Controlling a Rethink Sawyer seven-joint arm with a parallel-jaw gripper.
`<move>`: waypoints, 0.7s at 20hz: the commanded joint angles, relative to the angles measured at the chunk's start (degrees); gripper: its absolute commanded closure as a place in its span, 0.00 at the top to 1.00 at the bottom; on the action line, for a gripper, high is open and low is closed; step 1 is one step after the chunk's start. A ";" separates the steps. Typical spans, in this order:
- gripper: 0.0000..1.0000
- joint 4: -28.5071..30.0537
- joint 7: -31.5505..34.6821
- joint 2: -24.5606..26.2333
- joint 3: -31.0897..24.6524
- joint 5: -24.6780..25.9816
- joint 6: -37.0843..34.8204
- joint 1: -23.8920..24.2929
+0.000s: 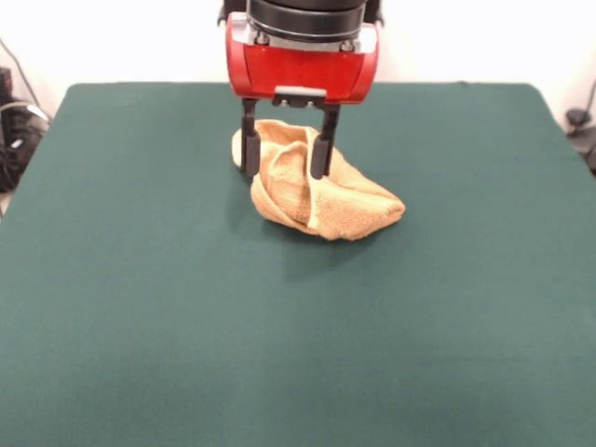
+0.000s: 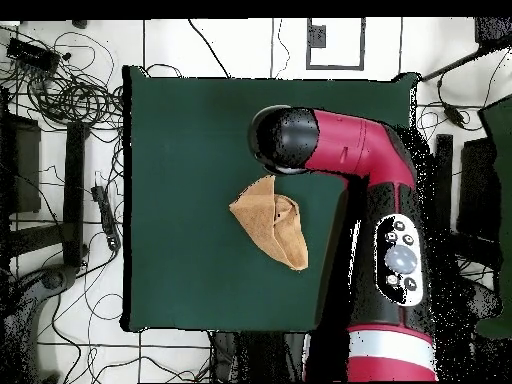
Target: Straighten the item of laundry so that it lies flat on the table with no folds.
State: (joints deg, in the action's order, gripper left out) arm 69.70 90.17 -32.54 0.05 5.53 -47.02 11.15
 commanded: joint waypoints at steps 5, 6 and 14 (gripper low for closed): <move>1.00 -1.87 2.99 1.49 -1.72 -0.35 -9.03 4.10; 1.00 -1.80 3.11 1.47 -1.81 -0.21 -9.04 4.11; 1.00 -1.04 3.77 1.01 -2.08 0.27 -9.04 4.47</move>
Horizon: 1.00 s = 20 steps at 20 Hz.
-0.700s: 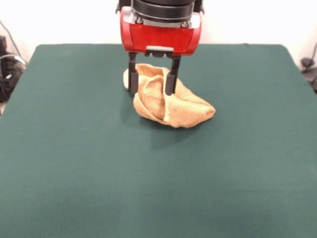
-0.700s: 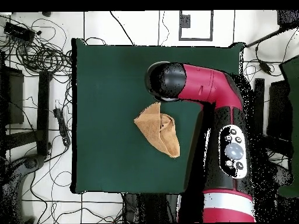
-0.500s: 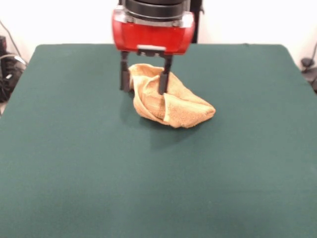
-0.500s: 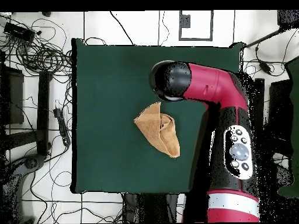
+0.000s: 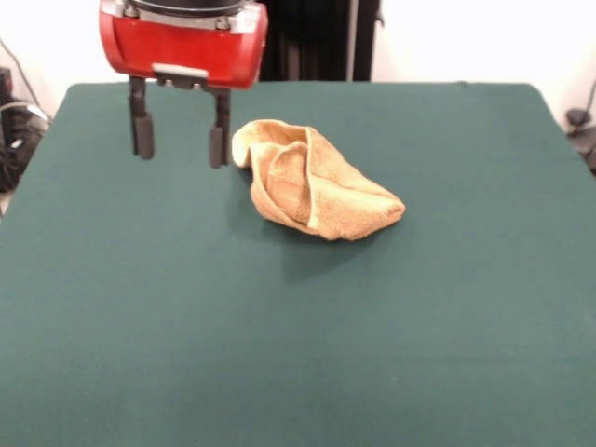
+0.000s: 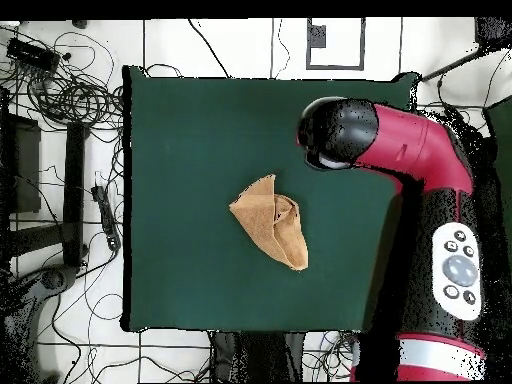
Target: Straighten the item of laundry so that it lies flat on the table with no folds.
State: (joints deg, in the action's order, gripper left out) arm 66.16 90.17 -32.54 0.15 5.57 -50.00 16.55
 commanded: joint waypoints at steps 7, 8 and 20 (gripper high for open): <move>1.00 0.33 -1.77 -0.65 -3.28 -0.22 -10.62 3.54; 1.00 -0.45 -0.73 -0.27 -3.36 -0.27 -11.24 2.52; 0.00 -0.47 1.91 -0.62 -3.80 -0.91 -13.40 3.95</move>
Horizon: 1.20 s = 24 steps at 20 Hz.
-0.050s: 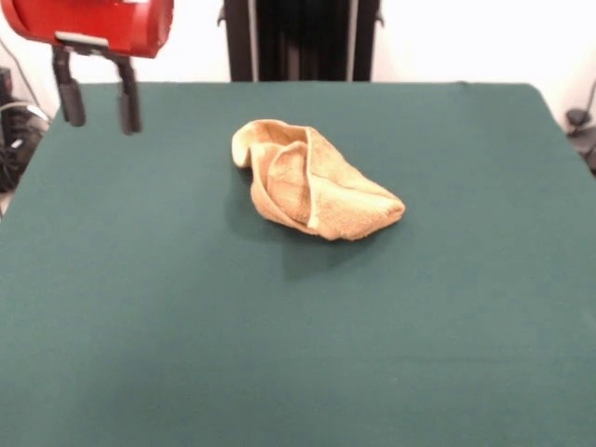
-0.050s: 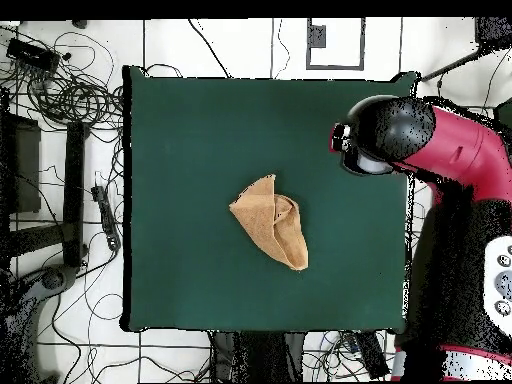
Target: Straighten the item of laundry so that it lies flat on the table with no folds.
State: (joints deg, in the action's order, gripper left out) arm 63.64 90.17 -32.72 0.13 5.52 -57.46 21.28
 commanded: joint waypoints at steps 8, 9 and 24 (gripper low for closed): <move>0.00 2.50 0.54 -1.14 -4.48 -1.58 -7.08 0.13; 0.00 2.70 0.65 -1.25 -4.36 -1.51 -6.80 0.08; 0.00 6.44 1.51 -2.81 -4.81 -1.31 -2.70 -0.78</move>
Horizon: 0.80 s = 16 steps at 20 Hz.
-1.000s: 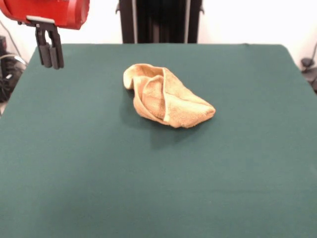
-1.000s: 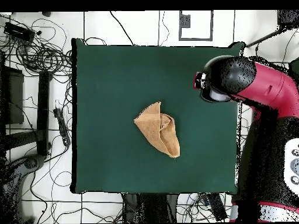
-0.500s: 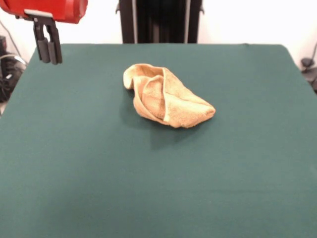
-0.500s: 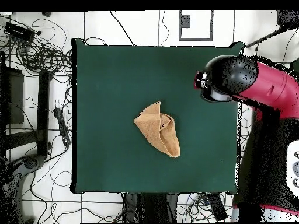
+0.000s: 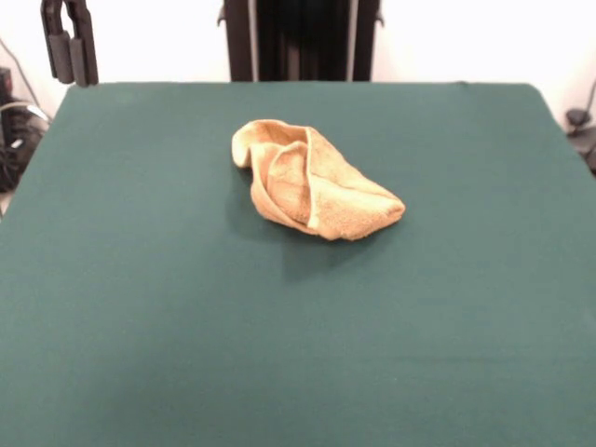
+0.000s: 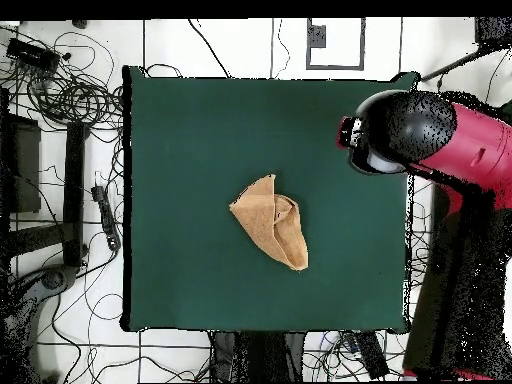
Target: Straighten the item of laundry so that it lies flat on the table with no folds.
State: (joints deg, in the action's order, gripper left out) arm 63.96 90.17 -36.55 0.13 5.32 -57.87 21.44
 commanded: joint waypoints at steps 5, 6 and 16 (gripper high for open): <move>0.00 6.07 2.33 1.03 -4.47 -0.73 -1.56 -1.44; 0.00 5.85 2.65 1.19 -4.49 -0.83 -1.54 -1.49; 0.00 6.44 3.31 0.97 -4.50 -1.39 -2.20 -1.68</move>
State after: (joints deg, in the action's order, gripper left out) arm 63.97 90.17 -36.74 0.13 5.32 -57.87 21.40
